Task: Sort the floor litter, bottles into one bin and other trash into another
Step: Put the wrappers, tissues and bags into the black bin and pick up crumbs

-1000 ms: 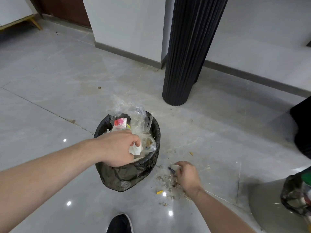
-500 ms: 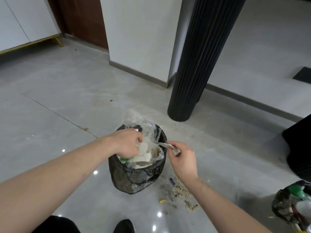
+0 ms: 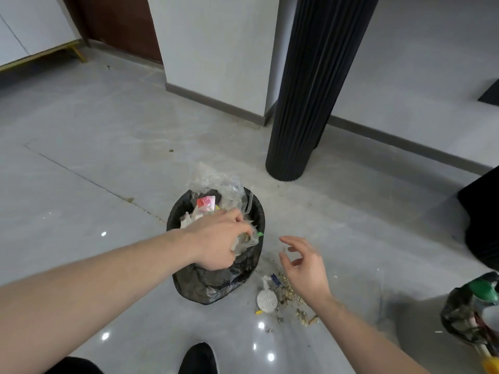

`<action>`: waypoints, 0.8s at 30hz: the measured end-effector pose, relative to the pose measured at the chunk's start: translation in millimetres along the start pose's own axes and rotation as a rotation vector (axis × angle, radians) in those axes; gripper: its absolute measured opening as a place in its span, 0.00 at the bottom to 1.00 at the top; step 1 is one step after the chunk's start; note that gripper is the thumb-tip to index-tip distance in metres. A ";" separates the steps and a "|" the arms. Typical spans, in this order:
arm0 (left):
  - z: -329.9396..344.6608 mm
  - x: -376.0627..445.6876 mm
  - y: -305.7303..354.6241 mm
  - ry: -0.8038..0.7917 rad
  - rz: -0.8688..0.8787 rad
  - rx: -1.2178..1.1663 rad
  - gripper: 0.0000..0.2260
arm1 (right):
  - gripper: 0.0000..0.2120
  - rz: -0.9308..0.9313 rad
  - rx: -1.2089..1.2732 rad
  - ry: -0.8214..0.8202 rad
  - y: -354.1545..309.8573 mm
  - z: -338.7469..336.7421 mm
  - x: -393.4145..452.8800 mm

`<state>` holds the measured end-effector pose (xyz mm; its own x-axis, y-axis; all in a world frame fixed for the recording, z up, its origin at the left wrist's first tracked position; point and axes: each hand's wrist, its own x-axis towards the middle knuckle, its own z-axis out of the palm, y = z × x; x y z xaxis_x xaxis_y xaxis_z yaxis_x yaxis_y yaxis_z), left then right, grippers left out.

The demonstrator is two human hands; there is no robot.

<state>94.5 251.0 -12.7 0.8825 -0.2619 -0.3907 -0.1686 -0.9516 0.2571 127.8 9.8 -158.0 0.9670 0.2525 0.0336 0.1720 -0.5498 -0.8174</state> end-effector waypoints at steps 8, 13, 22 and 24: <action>28.3 5.2 19.0 -0.038 0.058 0.040 0.22 | 0.18 0.311 -0.195 -0.130 80.1 12.9 -25.8; 99.1 14.0 43.7 -0.279 0.157 0.152 0.20 | 0.13 0.378 -0.383 -0.269 105.8 20.3 -26.5; 242.8 88.6 76.1 -0.217 -0.267 -0.105 0.28 | 0.09 0.320 -0.477 -0.342 110.8 57.6 3.3; 260.4 103.2 76.6 -0.114 -0.396 -0.214 0.29 | 0.09 0.314 -0.487 -0.352 115.2 61.9 7.5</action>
<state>58.3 109.2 -263.5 0.8050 0.0873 -0.5869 0.2764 -0.9304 0.2407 143.2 -2.4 -287.5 0.8803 0.2208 -0.4200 0.0371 -0.9145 -0.4029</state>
